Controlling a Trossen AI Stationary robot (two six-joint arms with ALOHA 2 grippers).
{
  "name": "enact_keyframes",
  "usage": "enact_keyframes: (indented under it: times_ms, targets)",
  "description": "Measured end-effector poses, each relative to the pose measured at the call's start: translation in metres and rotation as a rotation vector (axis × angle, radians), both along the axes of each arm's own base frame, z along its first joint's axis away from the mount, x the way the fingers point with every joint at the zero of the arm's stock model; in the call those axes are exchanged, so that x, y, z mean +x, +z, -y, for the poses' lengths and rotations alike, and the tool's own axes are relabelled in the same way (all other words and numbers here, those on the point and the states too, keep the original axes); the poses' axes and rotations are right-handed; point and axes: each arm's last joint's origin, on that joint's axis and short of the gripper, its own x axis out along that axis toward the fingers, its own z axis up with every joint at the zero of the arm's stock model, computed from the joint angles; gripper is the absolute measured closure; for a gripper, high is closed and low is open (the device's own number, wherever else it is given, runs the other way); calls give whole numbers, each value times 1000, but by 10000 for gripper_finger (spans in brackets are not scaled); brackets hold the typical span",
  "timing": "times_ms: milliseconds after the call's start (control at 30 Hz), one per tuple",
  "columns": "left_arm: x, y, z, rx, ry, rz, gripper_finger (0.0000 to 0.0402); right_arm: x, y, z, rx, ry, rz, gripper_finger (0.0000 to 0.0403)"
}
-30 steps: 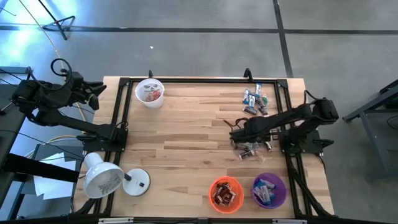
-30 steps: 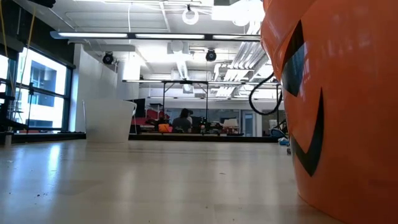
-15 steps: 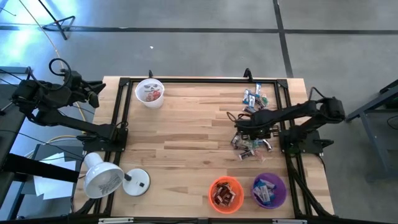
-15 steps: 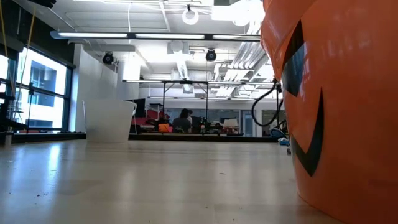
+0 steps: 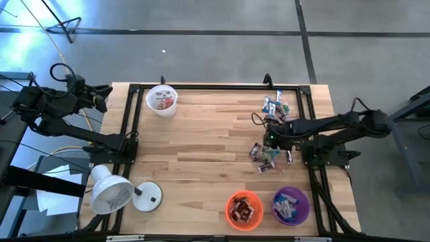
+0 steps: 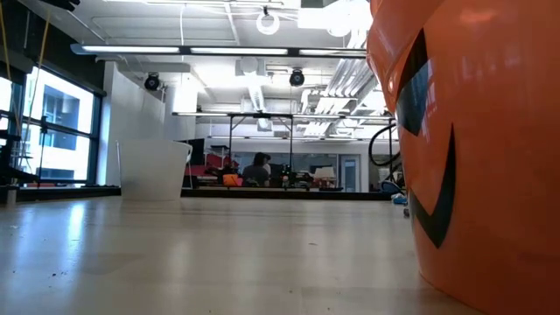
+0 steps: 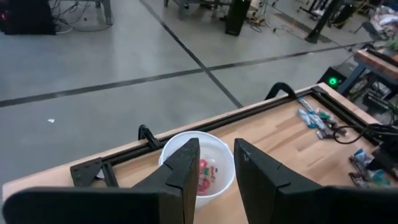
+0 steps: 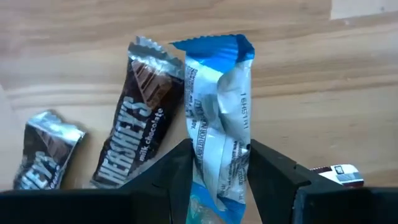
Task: Organize candy in baskets
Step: Put the white chocolate into the purple bucket
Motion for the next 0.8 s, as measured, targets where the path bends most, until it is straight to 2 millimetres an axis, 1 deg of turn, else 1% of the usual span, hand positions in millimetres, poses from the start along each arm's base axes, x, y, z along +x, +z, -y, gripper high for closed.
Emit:
enact_keyframes:
  times_ms: [133,267,333,500,533,600,700,800]
  targets:
    - [0,0,0,-14,9,18,313,-6,-4,3,14,-41,-24,261]
    - [0,0,0,-14,9,22,313,-6,-2,5,16,8,-30,273]
    - [0,0,0,-14,9,22,313,-6,-1,5,14,9,-33,294]
    - [0,0,0,-14,9,21,313,-5,1,5,20,9,-32,379]
    - [0,0,0,-14,8,22,313,-5,1,5,26,10,-29,387]
    - [0,0,0,-16,6,21,313,-3,3,5,38,13,-20,384]
    - [1,0,1,-28,-9,18,313,0,11,4,52,27,-22,371]
    - [1,0,1,-34,-30,6,313,6,29,4,61,47,7,377]
